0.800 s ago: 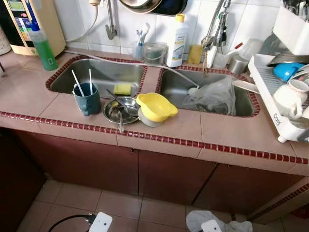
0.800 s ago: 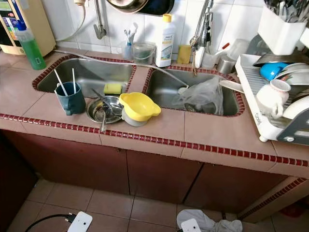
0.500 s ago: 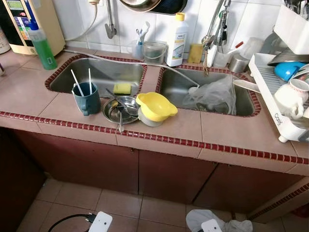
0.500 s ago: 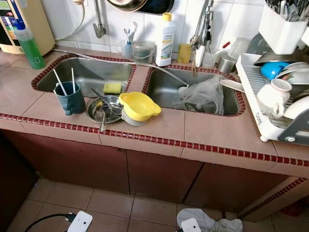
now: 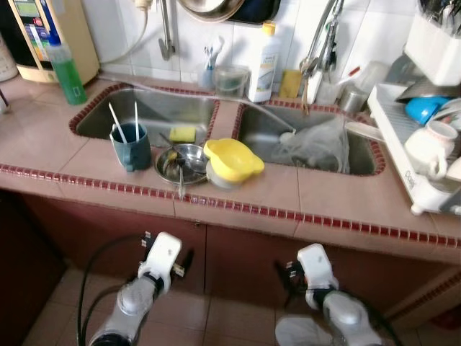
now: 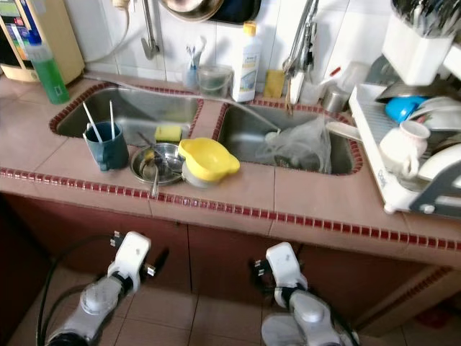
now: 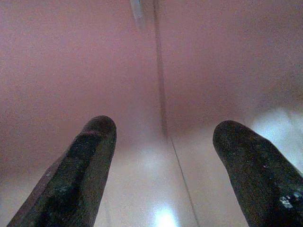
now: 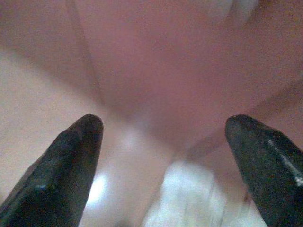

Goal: Kitchen organization

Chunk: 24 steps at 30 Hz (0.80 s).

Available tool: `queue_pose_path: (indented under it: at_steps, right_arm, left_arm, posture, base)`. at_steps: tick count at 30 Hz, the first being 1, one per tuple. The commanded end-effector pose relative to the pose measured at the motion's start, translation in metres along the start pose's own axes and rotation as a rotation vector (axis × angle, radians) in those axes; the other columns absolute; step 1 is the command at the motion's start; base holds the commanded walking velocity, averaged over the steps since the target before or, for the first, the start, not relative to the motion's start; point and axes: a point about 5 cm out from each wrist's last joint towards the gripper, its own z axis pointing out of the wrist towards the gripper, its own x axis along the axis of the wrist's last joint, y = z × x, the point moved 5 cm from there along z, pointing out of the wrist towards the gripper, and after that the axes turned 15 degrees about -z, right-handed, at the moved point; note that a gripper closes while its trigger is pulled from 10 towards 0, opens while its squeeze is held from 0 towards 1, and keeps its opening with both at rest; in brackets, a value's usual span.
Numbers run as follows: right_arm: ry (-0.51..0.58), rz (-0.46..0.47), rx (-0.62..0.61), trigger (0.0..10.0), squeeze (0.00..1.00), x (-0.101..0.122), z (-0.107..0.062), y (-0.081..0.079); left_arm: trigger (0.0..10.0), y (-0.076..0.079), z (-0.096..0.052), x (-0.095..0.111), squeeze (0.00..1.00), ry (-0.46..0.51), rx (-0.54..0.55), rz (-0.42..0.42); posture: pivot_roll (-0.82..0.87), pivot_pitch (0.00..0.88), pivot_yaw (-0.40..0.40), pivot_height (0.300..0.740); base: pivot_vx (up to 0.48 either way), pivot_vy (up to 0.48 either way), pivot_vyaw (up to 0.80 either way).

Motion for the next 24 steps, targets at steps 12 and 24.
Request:
queue_pose_path:
  at_steps: [12, 24]
  right_arm:
    - [-0.36, 0.037, 0.063, 10.0, 0.0, -0.078, -0.03, -0.037]
    - [-0.36, 0.118, 0.044, 10.0, 0.0, -0.072, -0.025, -0.038]
  left_arm:
    - [10.0, 0.004, -0.027, -0.086, 0.0, -0.356, 0.092, 0.0]
    - [10.0, 0.01, -0.02, -0.077, 0.0, -0.348, 0.073, -0.003]
  posture:
    - [0.09, 0.0, -0.042, 0.74]
    - [0.1, 0.0, -0.044, 0.74]
  base:
    - [0.0, 0.0, 0.0]
    - [0.0, 0.0, 0.0]
